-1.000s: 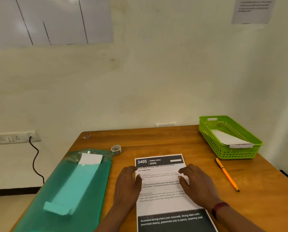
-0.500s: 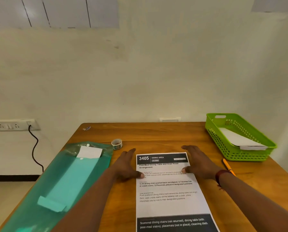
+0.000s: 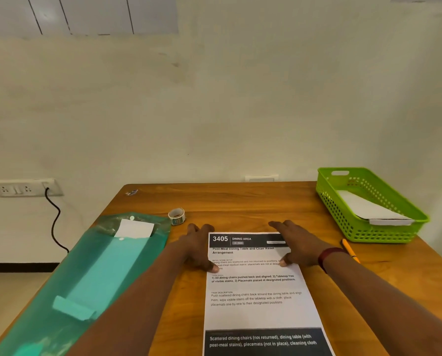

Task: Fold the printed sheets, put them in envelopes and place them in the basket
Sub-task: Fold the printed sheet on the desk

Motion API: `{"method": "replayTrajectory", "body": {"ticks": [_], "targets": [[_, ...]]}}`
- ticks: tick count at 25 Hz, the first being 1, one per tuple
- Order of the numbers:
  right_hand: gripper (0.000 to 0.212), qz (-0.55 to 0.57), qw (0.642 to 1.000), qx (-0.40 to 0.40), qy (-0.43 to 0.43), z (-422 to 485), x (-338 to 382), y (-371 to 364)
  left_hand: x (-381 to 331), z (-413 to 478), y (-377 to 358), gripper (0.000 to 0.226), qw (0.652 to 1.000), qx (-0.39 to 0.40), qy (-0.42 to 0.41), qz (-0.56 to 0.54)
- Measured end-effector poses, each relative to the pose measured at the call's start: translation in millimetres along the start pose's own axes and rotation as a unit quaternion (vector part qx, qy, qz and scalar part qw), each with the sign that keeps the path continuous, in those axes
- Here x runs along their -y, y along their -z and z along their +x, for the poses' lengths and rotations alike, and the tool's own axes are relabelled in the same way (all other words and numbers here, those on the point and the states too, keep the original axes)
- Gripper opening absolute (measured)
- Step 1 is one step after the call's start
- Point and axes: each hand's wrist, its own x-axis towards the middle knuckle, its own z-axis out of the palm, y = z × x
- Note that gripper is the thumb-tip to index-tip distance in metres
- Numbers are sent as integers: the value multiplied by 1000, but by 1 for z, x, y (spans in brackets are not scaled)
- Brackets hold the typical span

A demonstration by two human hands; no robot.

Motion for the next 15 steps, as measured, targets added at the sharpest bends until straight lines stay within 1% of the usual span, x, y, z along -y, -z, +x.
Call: {"method": "replayTrajectory", "body": {"ticks": [3, 5, 7, 8, 10, 12, 15], "targets": [[108, -7, 1000, -26, -6, -1, -1, -3, -1, 3, -4, 112, 1000, -9, 3, 5], [109, -9, 999, -39, -13, -3, 0, -4, -3, 1, -7, 119, 1000, -21, -8, 15], [109, -10, 998, -53, -19, -6, 1, -4, -5, 0, -8, 129, 997, -35, -22, 58], [110, -7, 998, -61, -22, -7, 2, -4, -7, -2, -7, 131, 995, -47, -25, 82], [109, 0, 997, -75, -23, -10, 3, -5, -12, -8, -4, 125, 991, -67, -24, 117], [105, 7, 996, -83, -21, -13, 4, -7, -19, -16, 0, 113, 986, -77, -26, 148], [94, 28, 995, -97, -14, -17, 4, -8, -25, -28, -1, 102, 981, -107, -23, 161]]}}
